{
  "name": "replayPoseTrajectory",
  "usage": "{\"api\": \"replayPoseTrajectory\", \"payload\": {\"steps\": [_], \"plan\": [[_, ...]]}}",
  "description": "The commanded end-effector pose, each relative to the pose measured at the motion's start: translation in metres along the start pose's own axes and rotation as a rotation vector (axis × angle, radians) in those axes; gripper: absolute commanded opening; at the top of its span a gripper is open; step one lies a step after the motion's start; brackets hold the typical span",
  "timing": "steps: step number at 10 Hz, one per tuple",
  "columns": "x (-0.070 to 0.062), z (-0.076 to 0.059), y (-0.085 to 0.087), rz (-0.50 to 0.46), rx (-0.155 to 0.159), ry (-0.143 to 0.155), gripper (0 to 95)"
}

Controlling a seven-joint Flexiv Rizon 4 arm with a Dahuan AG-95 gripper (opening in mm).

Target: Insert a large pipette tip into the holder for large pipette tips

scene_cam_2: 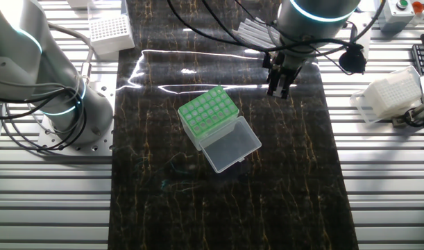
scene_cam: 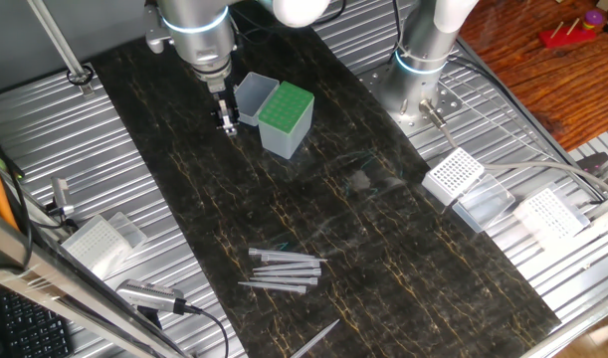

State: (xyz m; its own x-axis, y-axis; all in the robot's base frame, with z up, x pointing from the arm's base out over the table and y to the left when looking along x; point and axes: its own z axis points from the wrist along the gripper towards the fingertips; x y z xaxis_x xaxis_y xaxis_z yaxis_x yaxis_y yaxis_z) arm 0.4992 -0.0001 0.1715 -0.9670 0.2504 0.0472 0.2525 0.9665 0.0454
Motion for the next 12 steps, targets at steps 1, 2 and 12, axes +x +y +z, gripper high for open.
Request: {"api": "replayPoseTrajectory", "payload": {"steps": [1,2,12], "plan": [[-0.0008,0.0,0.0003,0.002,0.002,0.003,0.0],[-0.0008,0.0,0.0003,-0.003,-0.016,-0.008,0.0],[-0.001,-0.0069,0.0006,-0.028,0.101,0.009,0.0]]}}
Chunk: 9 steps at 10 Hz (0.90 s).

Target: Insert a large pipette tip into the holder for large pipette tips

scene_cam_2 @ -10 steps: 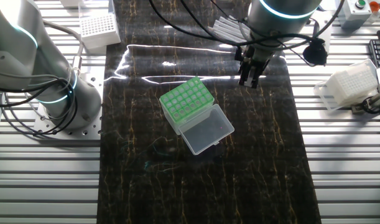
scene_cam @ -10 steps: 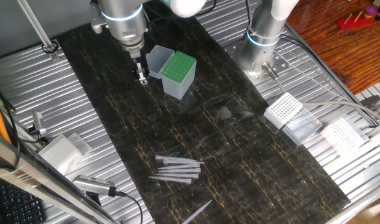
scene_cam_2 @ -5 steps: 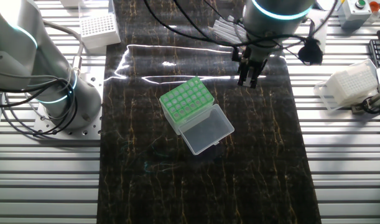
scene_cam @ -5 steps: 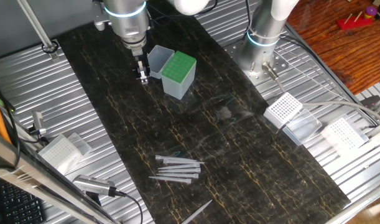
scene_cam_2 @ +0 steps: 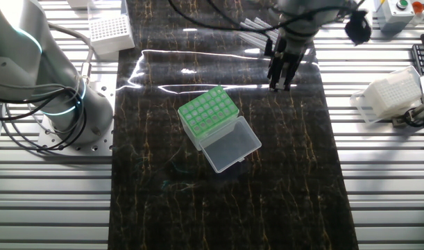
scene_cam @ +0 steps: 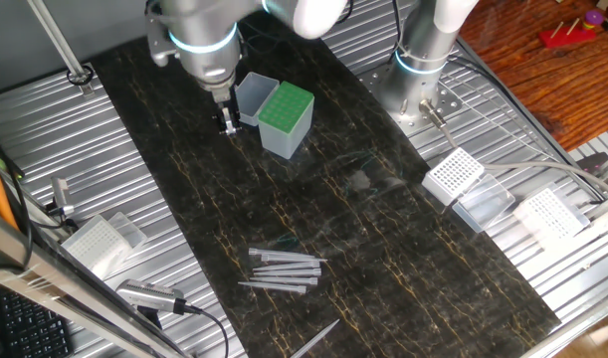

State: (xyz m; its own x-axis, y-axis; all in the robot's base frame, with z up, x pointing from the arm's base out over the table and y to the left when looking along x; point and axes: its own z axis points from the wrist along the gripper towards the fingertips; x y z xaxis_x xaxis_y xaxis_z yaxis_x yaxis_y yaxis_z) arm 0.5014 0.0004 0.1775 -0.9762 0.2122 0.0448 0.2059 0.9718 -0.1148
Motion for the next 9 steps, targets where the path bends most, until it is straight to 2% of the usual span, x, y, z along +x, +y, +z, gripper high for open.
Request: {"api": "replayPoseTrajectory", "payload": {"steps": [1,6,9], "plan": [[0.001,-0.003,-0.001,0.012,-0.063,0.014,0.0],[-0.002,-0.021,0.003,0.044,-0.081,0.02,0.0],[-0.003,-0.021,0.005,0.043,-0.092,0.019,0.0]]}}
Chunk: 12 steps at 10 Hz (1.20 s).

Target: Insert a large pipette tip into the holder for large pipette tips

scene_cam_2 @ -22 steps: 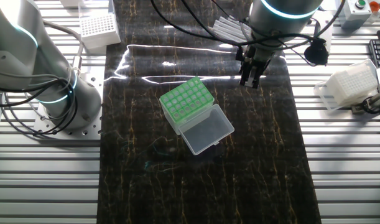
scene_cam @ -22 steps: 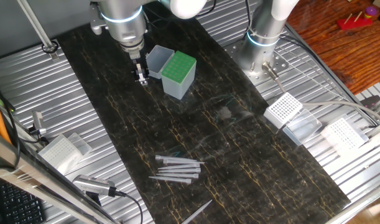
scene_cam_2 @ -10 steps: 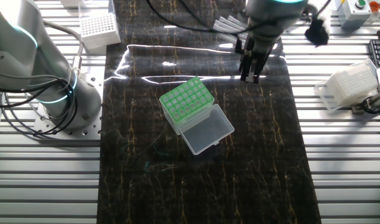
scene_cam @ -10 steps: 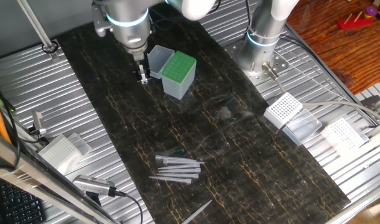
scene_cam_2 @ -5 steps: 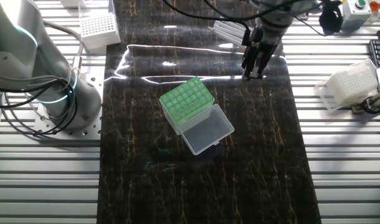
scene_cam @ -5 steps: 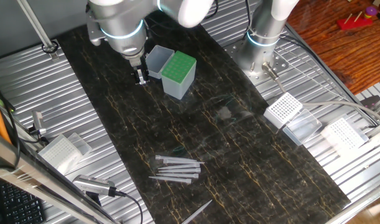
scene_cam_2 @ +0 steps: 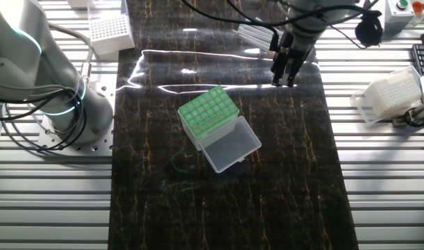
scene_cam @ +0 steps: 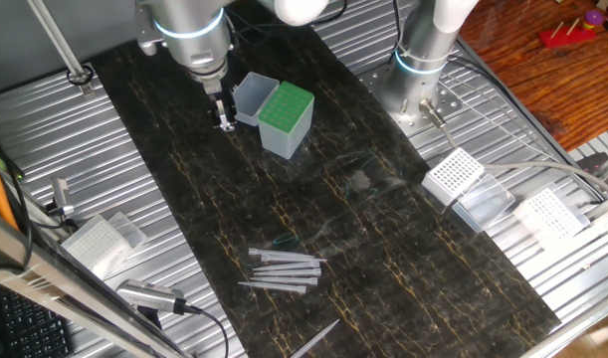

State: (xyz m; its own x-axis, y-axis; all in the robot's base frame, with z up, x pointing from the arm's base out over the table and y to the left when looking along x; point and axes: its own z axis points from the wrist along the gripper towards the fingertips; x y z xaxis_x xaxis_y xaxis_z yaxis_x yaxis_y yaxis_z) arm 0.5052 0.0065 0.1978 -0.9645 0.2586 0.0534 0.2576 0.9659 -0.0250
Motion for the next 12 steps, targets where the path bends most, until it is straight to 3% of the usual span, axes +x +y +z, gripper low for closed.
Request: {"api": "replayPoseTrajectory", "payload": {"steps": [1,6,9,10,12], "plan": [[-0.002,0.001,0.001,-0.004,-0.005,0.009,0.0],[-0.014,0.003,0.025,-0.004,-0.012,0.012,0.0],[-0.024,0.002,0.048,-0.004,-0.023,0.018,0.0],[-0.028,0.002,0.063,-0.004,-0.019,0.018,0.0],[-0.029,0.002,0.064,-0.023,-0.046,0.022,0.0]]}}
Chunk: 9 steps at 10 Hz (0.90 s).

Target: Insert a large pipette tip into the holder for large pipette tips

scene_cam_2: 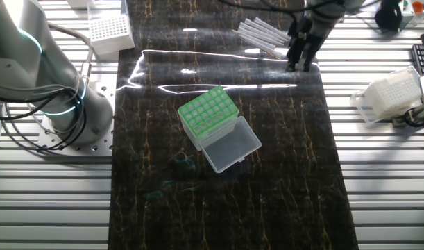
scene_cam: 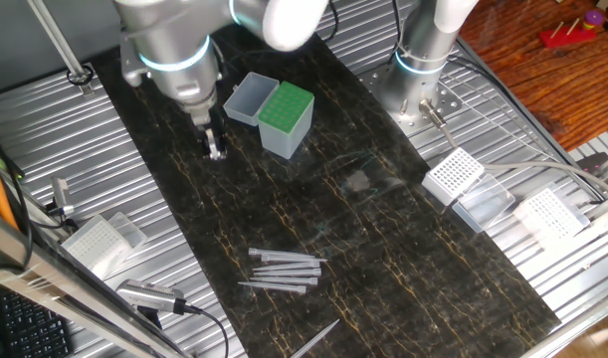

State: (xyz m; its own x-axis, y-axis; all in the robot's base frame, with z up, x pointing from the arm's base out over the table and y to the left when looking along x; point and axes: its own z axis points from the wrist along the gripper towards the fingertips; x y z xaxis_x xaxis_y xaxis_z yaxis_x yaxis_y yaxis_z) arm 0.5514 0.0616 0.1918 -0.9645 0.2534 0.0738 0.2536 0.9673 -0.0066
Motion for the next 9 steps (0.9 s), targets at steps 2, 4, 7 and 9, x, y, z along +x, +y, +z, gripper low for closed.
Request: {"api": "replayPoseTrajectory", "payload": {"steps": [2,4,7,9], "plan": [[0.0015,-0.0011,-0.0009,-0.015,-0.03,0.002,0.0],[0.0015,-0.0012,-0.0012,-0.002,-0.027,0.002,0.0],[0.0036,-0.0063,-0.004,-0.001,-0.026,0.005,0.0],[0.0038,-0.0078,-0.0041,0.001,-0.018,-0.029,0.0]]}}
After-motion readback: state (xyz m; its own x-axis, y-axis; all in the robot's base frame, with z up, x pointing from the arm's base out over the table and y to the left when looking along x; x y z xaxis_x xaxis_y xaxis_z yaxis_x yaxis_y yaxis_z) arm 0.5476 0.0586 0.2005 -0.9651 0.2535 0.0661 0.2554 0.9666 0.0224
